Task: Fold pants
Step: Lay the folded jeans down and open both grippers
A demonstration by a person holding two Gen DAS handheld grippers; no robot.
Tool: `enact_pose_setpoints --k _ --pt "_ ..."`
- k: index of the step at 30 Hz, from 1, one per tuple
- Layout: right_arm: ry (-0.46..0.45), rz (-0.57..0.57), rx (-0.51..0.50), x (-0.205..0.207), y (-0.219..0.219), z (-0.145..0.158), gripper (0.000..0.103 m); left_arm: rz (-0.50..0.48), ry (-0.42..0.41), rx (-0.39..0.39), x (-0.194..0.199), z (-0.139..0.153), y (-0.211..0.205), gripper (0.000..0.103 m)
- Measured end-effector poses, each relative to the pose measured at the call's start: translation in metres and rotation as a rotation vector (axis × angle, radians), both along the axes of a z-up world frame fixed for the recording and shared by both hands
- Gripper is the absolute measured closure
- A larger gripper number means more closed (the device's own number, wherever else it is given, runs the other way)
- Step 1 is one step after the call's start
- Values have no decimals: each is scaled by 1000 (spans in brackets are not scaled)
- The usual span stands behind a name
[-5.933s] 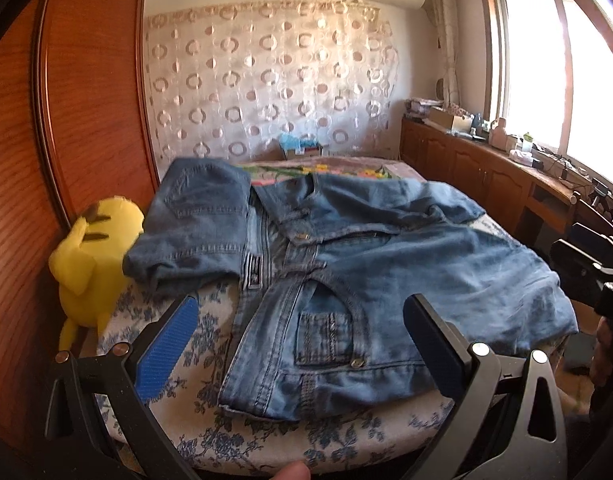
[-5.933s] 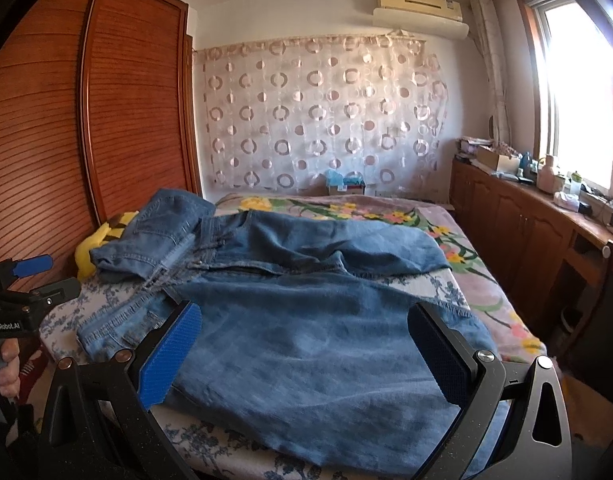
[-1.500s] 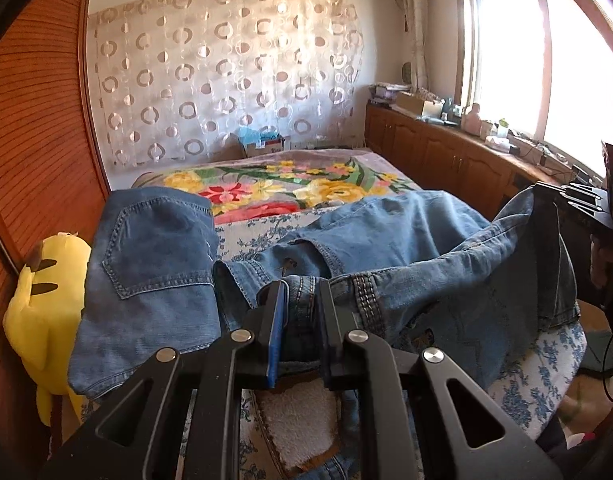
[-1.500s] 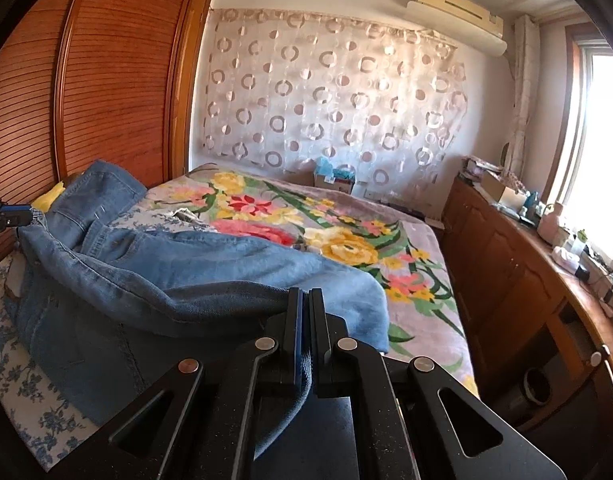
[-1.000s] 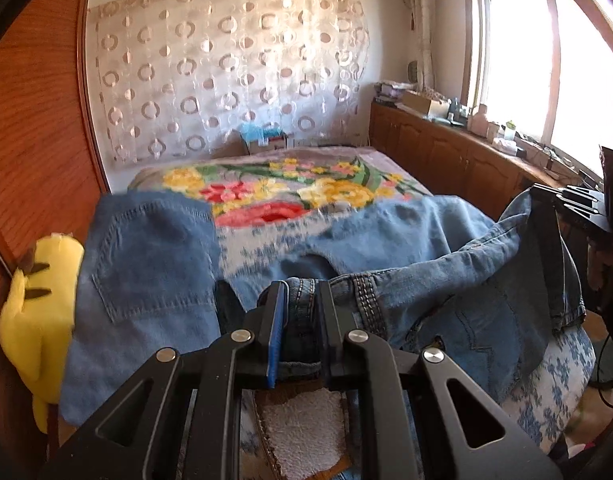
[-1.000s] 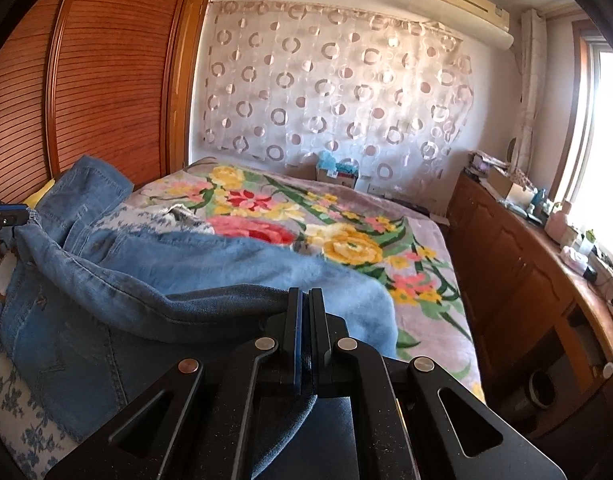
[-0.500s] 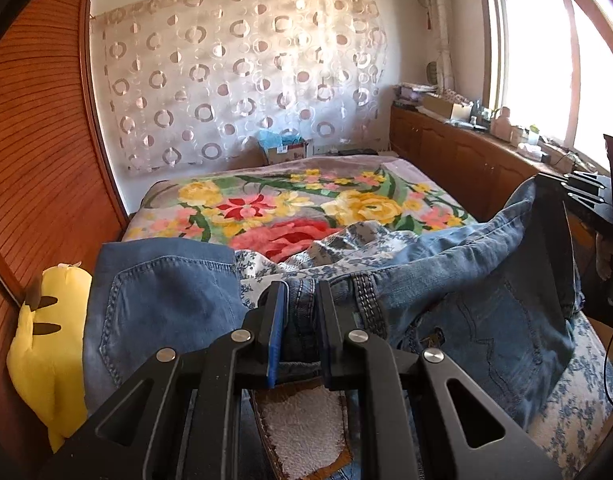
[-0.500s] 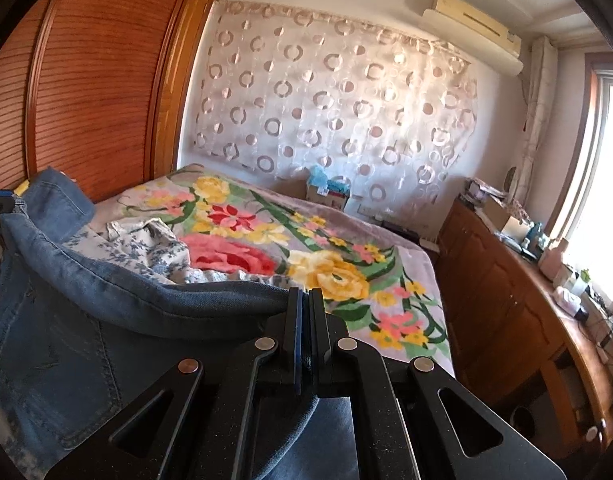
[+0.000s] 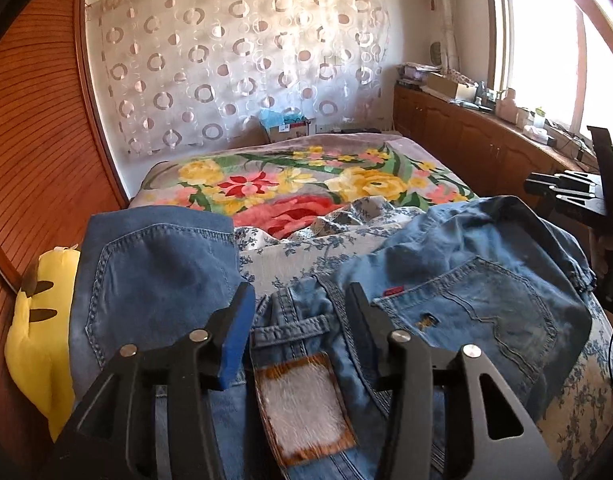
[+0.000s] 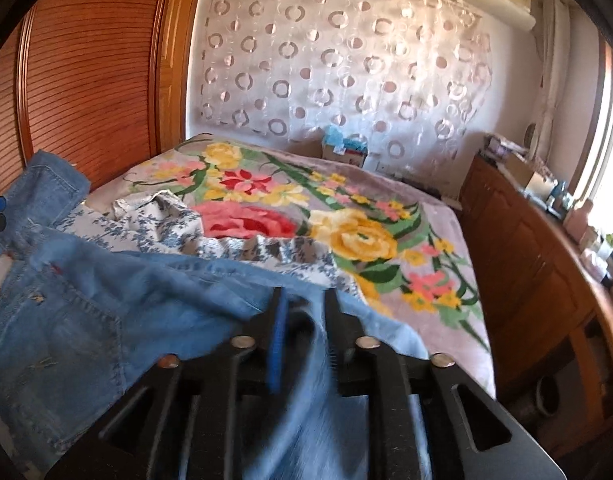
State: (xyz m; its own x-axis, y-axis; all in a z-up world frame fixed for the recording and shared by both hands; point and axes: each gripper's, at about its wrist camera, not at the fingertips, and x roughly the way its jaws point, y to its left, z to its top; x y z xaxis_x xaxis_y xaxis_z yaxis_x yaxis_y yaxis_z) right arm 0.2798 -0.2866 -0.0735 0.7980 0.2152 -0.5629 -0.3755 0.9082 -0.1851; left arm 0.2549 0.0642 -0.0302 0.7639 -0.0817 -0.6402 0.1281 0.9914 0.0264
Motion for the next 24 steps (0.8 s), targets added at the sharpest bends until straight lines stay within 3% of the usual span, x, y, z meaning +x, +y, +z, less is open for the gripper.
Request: enact_pose_setpoints --k 3,14,19,21,22,24 --pt "42 -2 31 -8 -13 1 65 -44 -5 -27 -4 1 -9 24" --pt "212 -16 86 -32 -38 -12 60 -166 35 -68 -10 -19 -58 22" --pt "272 -10 38 -24 -39 -18 60 -185 57 -51 -12 -25 -66 22" --pt "264 -5 23 -17 -41 -11 81 -185 55 -50 -14 -23 -64 22" --pt "256 4 7 -13 -42 -6 98 -182 54 -51 -15 -22 -63 22" --pt "214 7 -28 -4 -44 6 100 -172 52 -50 -17 -21 -59 22"
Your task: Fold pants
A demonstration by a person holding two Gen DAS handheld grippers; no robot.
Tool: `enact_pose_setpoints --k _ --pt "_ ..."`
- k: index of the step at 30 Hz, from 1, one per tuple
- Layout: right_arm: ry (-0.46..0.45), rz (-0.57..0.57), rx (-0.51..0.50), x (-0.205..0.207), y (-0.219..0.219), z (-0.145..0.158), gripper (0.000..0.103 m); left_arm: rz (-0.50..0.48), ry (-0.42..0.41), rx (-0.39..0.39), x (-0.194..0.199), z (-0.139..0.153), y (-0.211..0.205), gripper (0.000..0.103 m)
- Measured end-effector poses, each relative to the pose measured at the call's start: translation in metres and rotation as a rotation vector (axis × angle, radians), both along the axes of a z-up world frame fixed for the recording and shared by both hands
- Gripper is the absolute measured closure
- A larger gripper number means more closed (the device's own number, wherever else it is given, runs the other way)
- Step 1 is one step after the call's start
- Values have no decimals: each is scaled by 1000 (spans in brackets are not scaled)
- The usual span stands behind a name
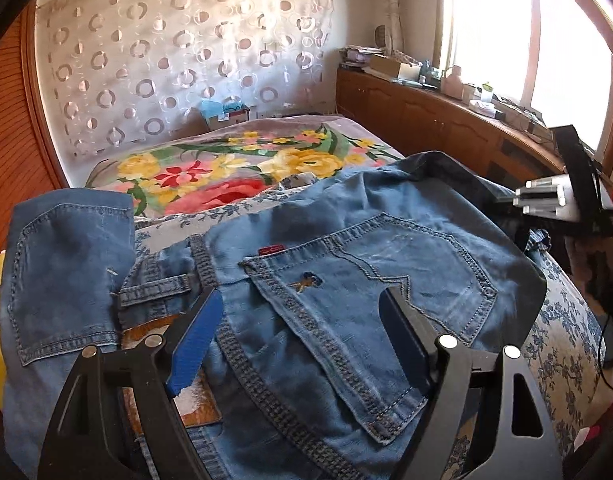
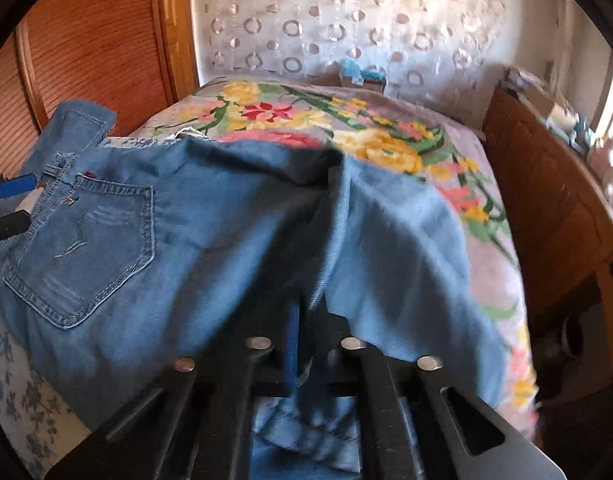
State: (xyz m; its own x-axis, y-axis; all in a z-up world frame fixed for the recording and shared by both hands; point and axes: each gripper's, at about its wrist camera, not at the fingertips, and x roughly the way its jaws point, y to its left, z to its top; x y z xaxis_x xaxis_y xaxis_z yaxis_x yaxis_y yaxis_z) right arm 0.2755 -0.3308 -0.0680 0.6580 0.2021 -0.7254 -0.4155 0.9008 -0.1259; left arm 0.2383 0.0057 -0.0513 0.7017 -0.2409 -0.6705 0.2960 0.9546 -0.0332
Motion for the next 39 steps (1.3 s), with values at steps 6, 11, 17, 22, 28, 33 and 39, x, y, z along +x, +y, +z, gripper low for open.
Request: enact_pose_setpoints --k 6,11,17,22,28,33,39 --pt "-121 -70 -124 65 -14 37 100 26 -7 2 -4 1 9 22" --pt "-145 -165 -230 126 -26 40 100 44 -9 11 -8 2 14 22" --pt "-94 -236 -163 159 -33 30 81 73 -10 11 -16 0 24 22" --pt "-93 -244 -92 138 -26 35 58 79 -8 3 -26 1 31 22" --pt "-88 -148 33 57 -29 34 58 82 -17 -8 -47 1 36 22" --pt "-75 -78 92 -8 -16 21 58 88 -14 -9 -61 0 38 22" --pt "-49 -36 133 -60 -17 8 58 107 -15 -9 -79 -6 46 22"
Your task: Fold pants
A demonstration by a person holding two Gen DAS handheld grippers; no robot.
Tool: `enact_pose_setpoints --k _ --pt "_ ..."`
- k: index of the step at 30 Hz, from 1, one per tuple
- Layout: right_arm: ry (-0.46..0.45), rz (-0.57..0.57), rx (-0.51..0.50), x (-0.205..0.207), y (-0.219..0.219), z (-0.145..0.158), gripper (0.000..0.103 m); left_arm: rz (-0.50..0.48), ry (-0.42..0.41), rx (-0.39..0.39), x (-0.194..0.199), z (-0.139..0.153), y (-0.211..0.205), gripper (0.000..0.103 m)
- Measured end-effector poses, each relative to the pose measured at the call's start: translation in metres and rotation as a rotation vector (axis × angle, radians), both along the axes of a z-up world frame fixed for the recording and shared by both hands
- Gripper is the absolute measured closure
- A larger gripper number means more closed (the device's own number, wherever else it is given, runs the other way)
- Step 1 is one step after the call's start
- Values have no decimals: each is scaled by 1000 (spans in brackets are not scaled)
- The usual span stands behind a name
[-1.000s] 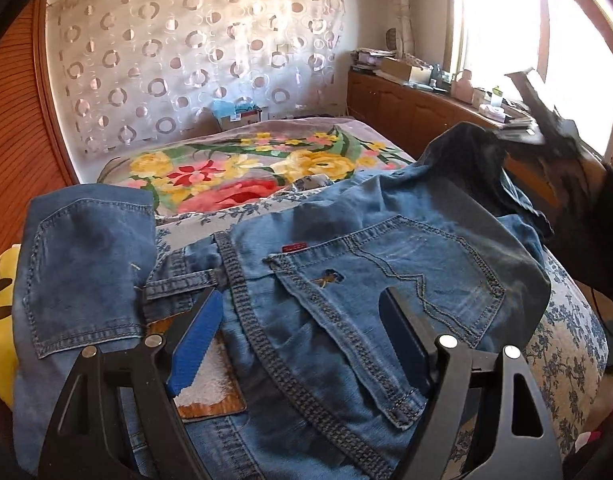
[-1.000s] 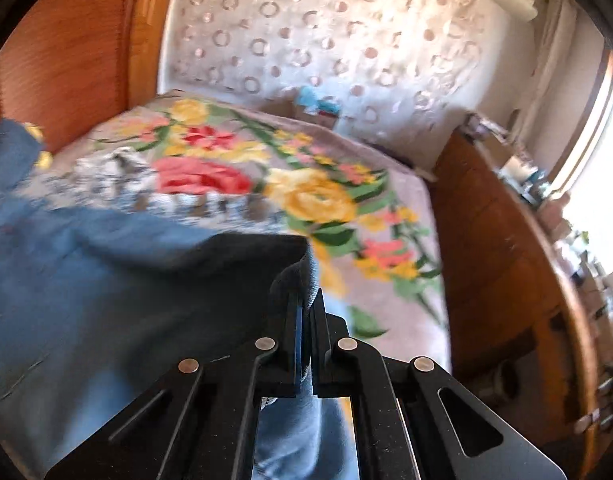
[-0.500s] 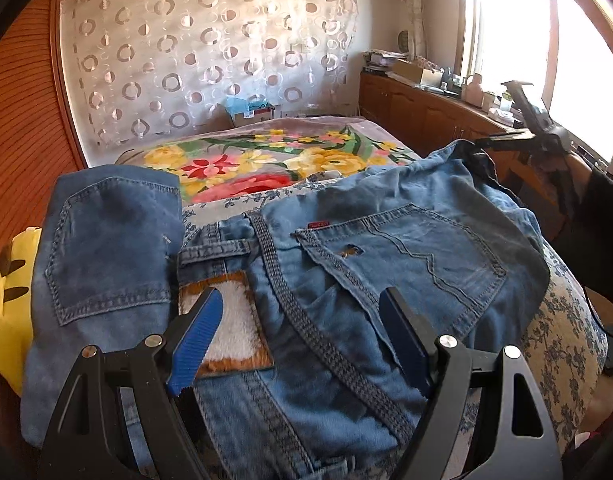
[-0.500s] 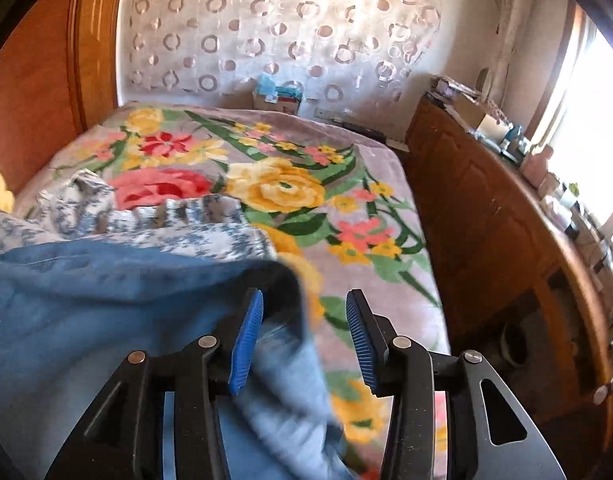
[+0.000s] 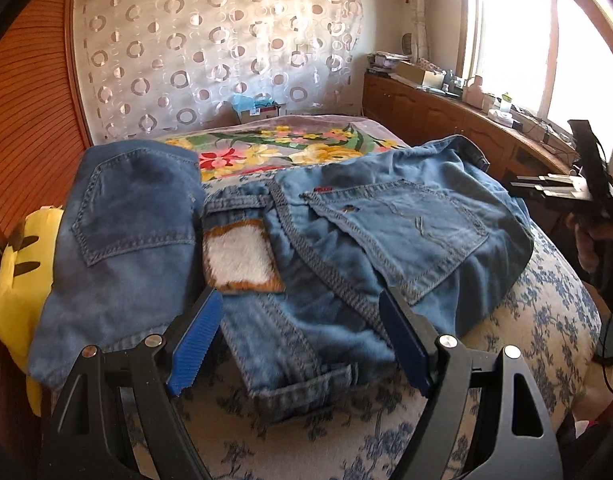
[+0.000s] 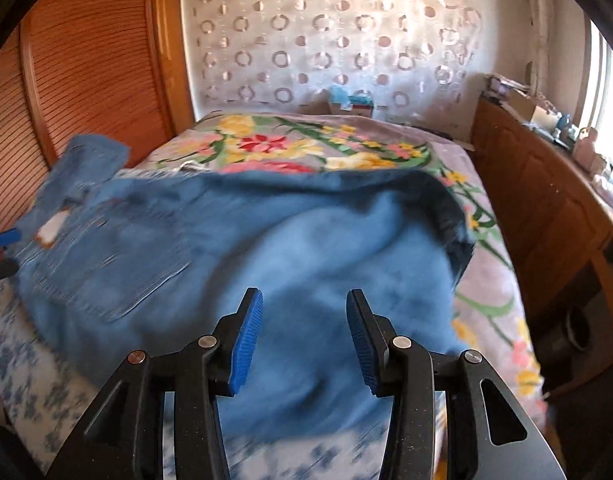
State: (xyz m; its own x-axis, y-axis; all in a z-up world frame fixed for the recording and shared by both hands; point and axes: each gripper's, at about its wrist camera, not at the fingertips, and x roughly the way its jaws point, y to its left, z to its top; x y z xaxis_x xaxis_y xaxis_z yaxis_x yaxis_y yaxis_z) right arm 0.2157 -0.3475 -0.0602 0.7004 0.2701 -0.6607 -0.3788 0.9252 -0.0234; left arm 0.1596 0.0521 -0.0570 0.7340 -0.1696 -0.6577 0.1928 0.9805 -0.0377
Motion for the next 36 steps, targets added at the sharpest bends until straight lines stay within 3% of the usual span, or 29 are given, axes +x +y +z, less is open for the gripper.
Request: enact_pose_setpoints --k 5,14,19,22,29,30,34,35,36 --pt "15 19 6 -27 -3 -11 36 19 17 0 -11 -10 8 22" --pt "31 57 -14 -52 -1 -18 34 42 61 2 -27 -32 18 22" --pt "17 94 -86 -63 6 -21 34 42 90 -8 -26 -44 22 25" --pt "8 105 -144 -62 19 -25 34 28 91 -32 -22 -45 23 35" --pt "-34 133 -227 -46 42 -29 34 -18 79 -51 -14 -41 15 69" --pt "-45 134 -234 -45 44 -29 35 -18 73 -43 -14 -40 14 73" --pt "-43 128 -223 -37 44 -27 89 -22 39 -30 -13 -31 9 88" --pt "-50 125 -210 -36 37 -24 96 -22 28 -32 -14 -27 8 93" --pt "-57 122 -191 -37 35 -20 97 -20 17 -31 -15 -22 8 93"
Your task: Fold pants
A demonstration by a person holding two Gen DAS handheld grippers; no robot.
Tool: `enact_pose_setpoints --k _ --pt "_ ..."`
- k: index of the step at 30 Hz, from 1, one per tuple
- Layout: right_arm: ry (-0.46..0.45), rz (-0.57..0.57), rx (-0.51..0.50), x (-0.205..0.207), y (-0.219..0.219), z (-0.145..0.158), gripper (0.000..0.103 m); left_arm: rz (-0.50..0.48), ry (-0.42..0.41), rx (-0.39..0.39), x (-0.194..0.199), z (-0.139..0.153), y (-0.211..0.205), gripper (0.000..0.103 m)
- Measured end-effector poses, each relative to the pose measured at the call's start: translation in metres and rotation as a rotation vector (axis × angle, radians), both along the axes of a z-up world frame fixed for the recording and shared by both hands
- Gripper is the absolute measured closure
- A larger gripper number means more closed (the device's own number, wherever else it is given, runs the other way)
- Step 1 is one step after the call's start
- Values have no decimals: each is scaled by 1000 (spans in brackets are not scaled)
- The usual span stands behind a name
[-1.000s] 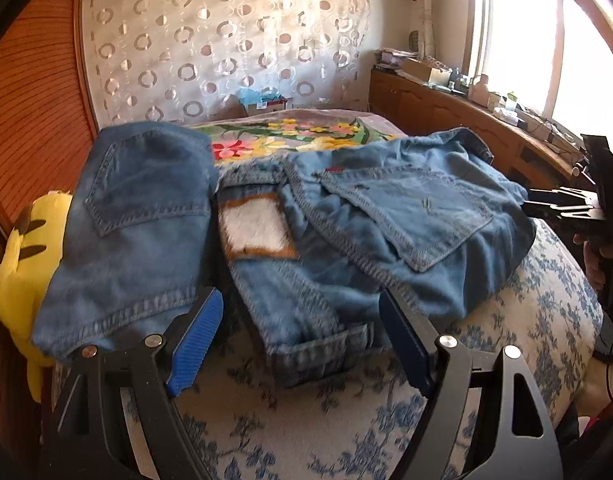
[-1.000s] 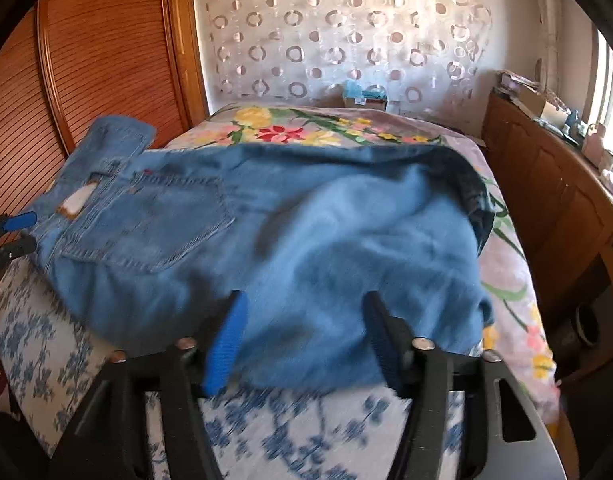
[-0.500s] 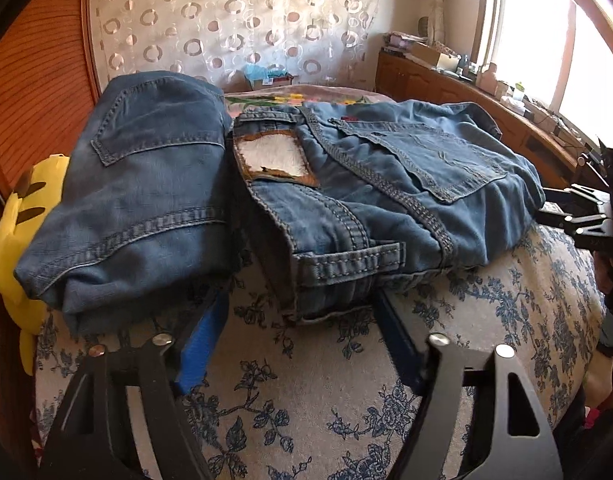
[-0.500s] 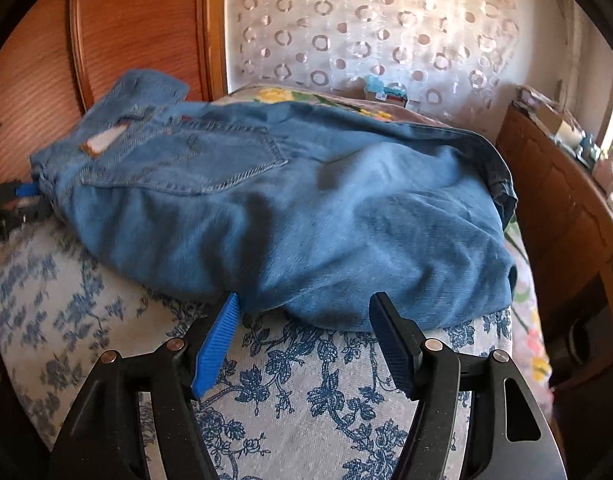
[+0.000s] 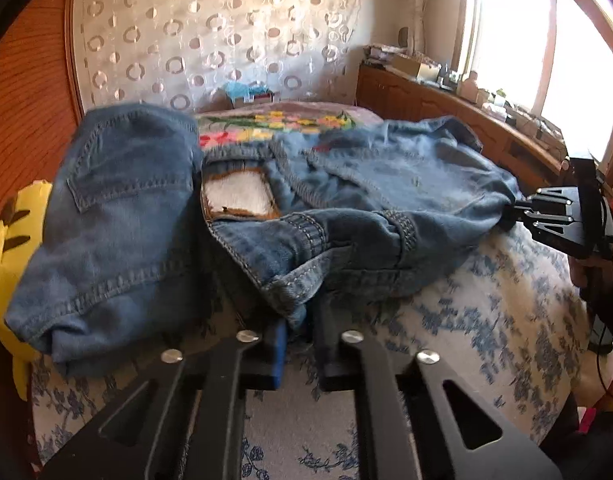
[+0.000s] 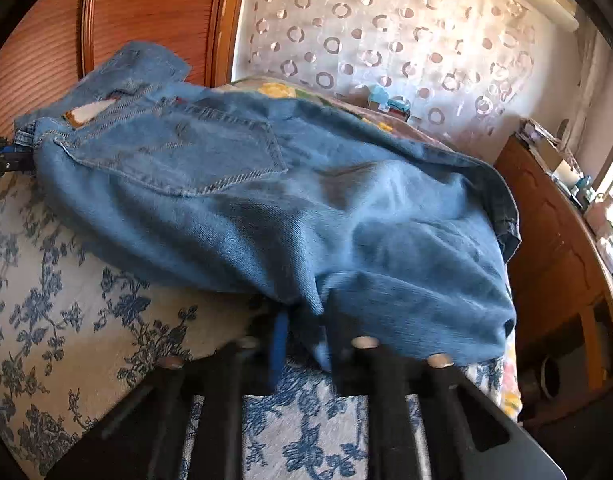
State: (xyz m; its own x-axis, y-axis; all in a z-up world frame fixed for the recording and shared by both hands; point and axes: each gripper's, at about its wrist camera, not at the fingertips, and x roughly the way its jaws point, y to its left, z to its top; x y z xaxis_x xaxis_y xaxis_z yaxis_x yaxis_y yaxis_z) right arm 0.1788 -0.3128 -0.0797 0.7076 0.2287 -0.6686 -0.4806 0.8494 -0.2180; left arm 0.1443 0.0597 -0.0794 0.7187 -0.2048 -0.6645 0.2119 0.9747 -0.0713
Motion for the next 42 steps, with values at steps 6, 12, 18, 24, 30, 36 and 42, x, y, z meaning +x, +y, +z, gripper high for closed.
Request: enact_pose_setpoints --k 6,12,18,24,30,36,42 --pt "-75 -7 42 -23 -11 31 99 1 -95 26 -11 43 -7 94" --pt "-136 -25 79 -57 -21 63 99 -6 -192 17 -43 88 -12 95" --pt "-175 30 88 -105 -20 77 99 24 -252 6 -78 115 2 96" --pt "-163 87 121 -144 -22 82 99 54 -256 1 -118 116 23 97" --pt "-103 126 108 -155 -23 61 99 42 -174 7 -136 86 22 98" --pt "-6 88 161 -145 -42 46 99 13 -87 14 -146 58 15 96" --pt "12 72 169 -138 -42 57 86 50 -94 49 -157 65 19 67"
